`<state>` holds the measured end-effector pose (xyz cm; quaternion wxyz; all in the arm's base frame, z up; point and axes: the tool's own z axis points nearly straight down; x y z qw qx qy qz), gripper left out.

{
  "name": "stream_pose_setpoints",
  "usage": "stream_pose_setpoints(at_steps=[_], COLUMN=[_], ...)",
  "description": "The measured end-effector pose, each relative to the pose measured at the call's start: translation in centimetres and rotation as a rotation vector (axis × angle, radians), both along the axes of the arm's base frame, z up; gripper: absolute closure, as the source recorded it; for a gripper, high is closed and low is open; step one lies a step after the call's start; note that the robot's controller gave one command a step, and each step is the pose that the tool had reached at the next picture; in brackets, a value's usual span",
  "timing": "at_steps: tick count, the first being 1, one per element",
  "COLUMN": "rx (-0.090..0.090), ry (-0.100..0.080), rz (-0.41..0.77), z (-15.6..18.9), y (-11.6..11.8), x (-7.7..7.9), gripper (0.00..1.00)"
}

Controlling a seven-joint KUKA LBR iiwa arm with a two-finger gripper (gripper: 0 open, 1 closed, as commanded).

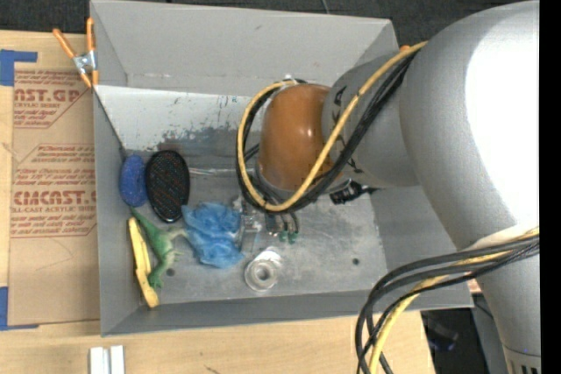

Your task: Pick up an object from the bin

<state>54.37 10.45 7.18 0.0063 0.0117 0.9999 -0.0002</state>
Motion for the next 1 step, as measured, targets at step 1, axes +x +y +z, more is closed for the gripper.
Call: stream_pose_setpoints(at_steps=[1], rx=[0.001], ry=[-0.002], rz=[-0.015], z=[13.71], y=[-1.02], x=[-1.45], gripper=[1.00])
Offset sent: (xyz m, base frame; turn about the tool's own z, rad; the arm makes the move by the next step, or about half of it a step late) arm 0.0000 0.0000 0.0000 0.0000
